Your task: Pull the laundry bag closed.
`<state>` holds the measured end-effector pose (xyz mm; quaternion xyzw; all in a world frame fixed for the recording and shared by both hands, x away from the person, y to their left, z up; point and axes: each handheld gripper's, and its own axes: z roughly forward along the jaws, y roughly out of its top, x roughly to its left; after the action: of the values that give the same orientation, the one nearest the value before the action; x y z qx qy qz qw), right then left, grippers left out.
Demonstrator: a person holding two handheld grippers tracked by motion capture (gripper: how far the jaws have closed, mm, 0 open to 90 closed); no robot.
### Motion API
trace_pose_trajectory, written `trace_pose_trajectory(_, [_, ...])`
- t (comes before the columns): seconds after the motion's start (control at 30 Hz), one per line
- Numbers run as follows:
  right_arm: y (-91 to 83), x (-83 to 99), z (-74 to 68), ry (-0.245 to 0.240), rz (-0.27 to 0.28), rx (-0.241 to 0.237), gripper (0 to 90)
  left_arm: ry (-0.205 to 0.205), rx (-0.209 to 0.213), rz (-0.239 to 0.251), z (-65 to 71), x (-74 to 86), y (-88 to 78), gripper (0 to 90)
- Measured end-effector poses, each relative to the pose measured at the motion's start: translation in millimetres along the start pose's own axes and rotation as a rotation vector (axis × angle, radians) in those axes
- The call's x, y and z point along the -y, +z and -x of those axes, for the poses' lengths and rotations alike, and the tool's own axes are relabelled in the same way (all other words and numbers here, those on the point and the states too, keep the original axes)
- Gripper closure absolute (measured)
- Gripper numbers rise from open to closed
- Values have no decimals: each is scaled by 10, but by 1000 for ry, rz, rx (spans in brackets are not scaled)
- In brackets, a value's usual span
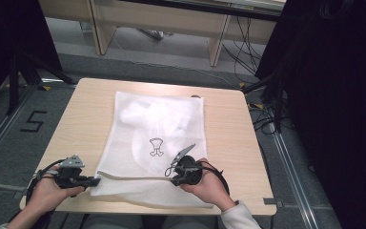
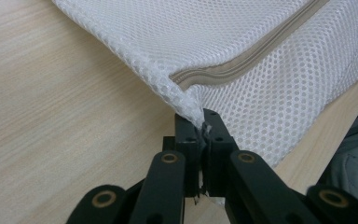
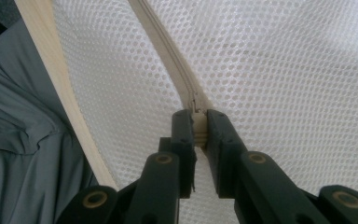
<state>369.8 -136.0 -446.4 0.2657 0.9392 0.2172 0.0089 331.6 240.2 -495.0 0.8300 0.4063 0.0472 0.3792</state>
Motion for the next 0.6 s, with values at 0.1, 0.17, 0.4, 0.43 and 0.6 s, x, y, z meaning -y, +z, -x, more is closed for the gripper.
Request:
trace_pose_trajectory(0.1, [1,4,4,-6,4,-2,824,2,-1,-14,-1,-6,-8,862])
trace_pose_trajectory(0.17, [-1,10,5,-2,5,-2,824,0,0,-11,-1,-5,-7,862])
trace_pose_trajectory(0.4, [-11,34,14,7,2,-2,824,-1,-9,7,6,0,-1,862])
trace_pose_trajectory(0.43, [-14,35,17,1,-7,-2,824,-1,-9,7,6,0,-1,862])
trace_pose_trajectory(0.6, [-25,55,22,15,-9,1,824,-4,-12,9,5,0,1,862])
